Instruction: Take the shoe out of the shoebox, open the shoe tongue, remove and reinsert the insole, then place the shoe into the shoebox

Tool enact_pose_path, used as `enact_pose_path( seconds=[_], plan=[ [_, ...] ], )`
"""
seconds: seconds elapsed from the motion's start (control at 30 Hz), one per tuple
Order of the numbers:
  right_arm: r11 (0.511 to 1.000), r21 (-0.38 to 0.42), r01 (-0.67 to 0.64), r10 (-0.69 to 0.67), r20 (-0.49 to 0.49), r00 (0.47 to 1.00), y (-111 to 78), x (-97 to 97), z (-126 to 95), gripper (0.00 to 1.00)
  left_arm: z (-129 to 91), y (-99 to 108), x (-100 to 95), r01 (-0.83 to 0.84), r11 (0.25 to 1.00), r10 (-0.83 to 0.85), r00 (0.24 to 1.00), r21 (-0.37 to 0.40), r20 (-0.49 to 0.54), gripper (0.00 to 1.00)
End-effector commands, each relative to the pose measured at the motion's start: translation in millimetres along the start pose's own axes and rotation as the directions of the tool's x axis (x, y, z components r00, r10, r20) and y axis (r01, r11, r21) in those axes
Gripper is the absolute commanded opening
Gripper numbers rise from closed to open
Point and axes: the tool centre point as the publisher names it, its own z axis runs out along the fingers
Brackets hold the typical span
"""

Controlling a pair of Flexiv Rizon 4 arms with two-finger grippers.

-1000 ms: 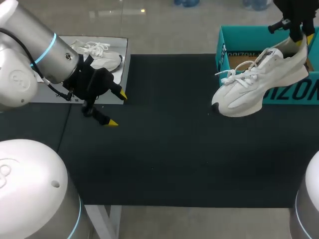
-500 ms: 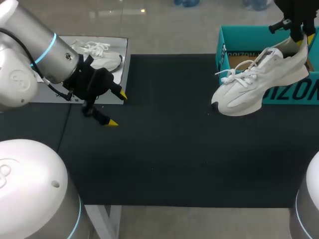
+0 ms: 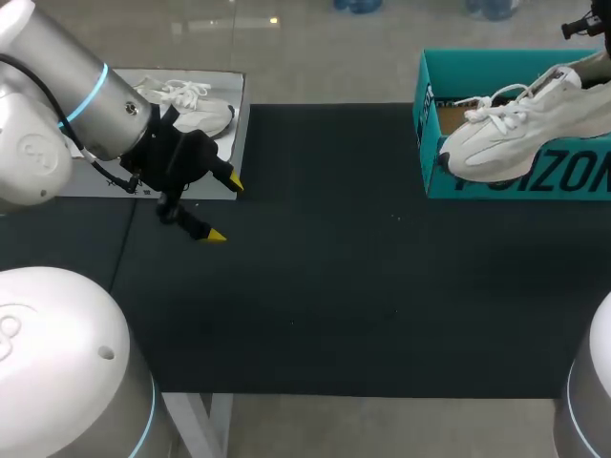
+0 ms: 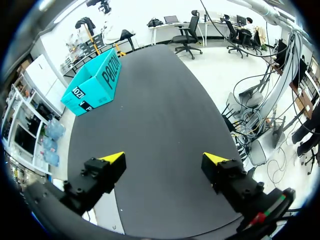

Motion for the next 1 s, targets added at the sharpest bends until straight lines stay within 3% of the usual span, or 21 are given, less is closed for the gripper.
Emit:
enact_pose_path(
  seconds=[0.03, 1.0],
  plan=[
    [0.999, 0.035, -0.036, 0.036, -0.017, 0.999, 15.0, -3.0, 15.7, 0.00, 0.4, -0.3, -0.8, -0.001, 1.000, 0.001, 1.000, -0.003, -0.002, 1.00],
    [0.999, 0.035, -0.036, 0.036, -0.017, 0.999, 15.0, -3.0, 15.7, 0.00, 0.4, -0.3, -0.8, -0.001, 1.000, 0.001, 1.000, -0.003, -0.002, 1.00]
  ],
)
